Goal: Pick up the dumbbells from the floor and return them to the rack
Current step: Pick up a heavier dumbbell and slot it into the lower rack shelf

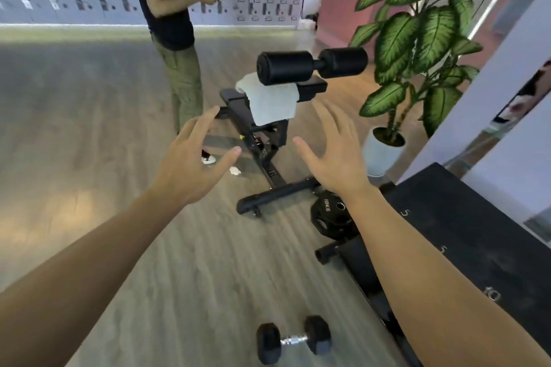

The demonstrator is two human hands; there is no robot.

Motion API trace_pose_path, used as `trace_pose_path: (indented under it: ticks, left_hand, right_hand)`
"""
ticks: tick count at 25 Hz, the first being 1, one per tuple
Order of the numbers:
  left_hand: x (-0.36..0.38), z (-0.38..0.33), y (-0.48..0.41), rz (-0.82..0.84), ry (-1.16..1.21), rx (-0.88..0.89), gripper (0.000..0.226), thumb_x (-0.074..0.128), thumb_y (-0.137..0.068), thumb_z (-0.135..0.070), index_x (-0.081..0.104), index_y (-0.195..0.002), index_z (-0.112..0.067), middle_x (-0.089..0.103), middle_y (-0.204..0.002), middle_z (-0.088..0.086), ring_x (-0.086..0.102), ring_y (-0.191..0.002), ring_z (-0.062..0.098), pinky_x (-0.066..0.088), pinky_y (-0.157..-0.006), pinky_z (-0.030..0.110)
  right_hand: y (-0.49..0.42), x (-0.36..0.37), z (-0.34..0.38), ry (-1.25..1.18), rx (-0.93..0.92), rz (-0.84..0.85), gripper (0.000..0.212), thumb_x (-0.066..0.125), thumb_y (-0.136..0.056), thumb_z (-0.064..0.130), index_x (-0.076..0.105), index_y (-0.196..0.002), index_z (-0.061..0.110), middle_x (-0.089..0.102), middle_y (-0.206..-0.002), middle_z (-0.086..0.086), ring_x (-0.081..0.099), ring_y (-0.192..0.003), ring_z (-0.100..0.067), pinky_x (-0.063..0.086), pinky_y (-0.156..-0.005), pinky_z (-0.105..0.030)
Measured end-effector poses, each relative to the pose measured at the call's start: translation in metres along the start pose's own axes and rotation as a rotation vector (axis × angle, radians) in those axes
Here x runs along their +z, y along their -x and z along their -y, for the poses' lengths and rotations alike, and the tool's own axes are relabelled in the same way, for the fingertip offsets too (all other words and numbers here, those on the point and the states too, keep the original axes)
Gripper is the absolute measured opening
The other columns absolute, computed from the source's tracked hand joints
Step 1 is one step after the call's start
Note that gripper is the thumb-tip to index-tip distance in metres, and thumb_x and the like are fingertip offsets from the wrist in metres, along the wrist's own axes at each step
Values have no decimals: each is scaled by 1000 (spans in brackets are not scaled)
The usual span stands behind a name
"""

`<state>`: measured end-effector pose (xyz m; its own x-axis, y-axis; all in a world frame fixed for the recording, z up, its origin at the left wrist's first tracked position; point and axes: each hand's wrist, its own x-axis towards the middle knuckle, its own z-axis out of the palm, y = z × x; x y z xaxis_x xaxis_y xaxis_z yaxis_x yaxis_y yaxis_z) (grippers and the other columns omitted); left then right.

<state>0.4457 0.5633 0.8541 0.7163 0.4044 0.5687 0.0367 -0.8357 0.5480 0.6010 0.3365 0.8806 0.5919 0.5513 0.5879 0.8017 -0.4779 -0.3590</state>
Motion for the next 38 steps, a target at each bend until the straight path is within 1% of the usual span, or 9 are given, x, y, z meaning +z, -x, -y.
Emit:
trace_pose_path:
  ticks: [4, 9, 13, 16, 20, 24, 30, 35, 38]
  left_hand:
    - [11, 0, -44, 61, 5, 85, 66, 51, -85, -67, 38, -143, -39, 54, -120, -15, 49, -102, 0, 32, -84, 9]
    - [63, -12, -125, 194, 51, 228, 64, 48, -85, -74, 46, -137, -36, 61, -116, -13, 57, -107, 2, 45, -88, 21]
    - [137, -32, -171, 269, 232, 278, 55, 56, -84, -67, 54, -129, -36, 63, -107, -16, 60, -99, 4, 47, -82, 17]
    - [220, -47, -199, 447, 395, 369, 54, 54, -85, -70, 55, -127, -36, 65, -102, -14, 61, -96, 4, 48, -80, 19]
    - [324, -71, -210, 687, 613, 489, 46, 59, -85, -61, 55, -126, -39, 63, -98, -19, 61, -93, 2, 49, -82, 20]
    - [389, -105, -201, 997, 837, 639, 36, 58, -84, -67, 53, -118, -56, 61, -98, -23, 62, -89, 5, 49, -78, 23]
    - [391, -145, -150, 1272, 992, 883, 46, 60, -84, -62, 59, -122, -35, 63, -94, -14, 62, -87, 5, 53, -77, 27]
    - [349, -165, -100, 1435, 996, 1041, 49, 59, -84, -61, 62, -122, -30, 63, -95, -9, 61, -87, 9, 55, -81, 37]
    - [330, -167, -72, 1507, 972, 1156, 50, 58, -84, -61, 61, -121, -29, 62, -93, -9, 62, -86, 11, 54, -80, 35]
  right_hand:
    - [-36, 10, -24, -194, 46, -70, 64, 47, -94, 59, 40, -147, 24, 57, -140, -2, 54, -120, -21, 46, -94, -36]
    - [-79, 8, -85, -302, 155, -273, 40, 55, -94, 48, 63, -121, 20, 68, -104, 7, 62, -85, -12, 57, -76, -43]
    - [-81, -4, -133, -231, 343, -385, 29, 61, -92, 42, 68, -109, 20, 71, -94, 5, 63, -78, -12, 57, -73, -40]
    - [-63, -16, -173, -123, 526, -466, 27, 57, -90, 48, 68, -102, 26, 68, -88, 16, 63, -76, -7, 54, -69, -26]
    - [-21, -25, -199, 66, 811, -565, 24, 57, -88, 48, 67, -98, 29, 65, -79, 22, 61, -72, -3, 51, -66, -20]
    - [20, -21, -173, 288, 1131, -706, 16, 57, -89, 48, 66, -94, 36, 69, -83, 18, 63, -75, -2, 51, -69, -17]
    - [67, -7, -87, 585, 1445, -978, 15, 57, -86, 52, 65, -87, 38, 62, -70, 35, 61, -66, 0, 51, -70, -22]
    - [103, 15, -9, 745, 1602, -1239, 11, 61, -88, 43, 66, -87, 33, 62, -68, 18, 59, -64, -2, 49, -67, -22]
    - [117, 35, 23, 801, 1701, -1275, 13, 60, -92, 37, 69, -94, 27, 64, -75, 14, 60, -69, -6, 49, -69, -26]
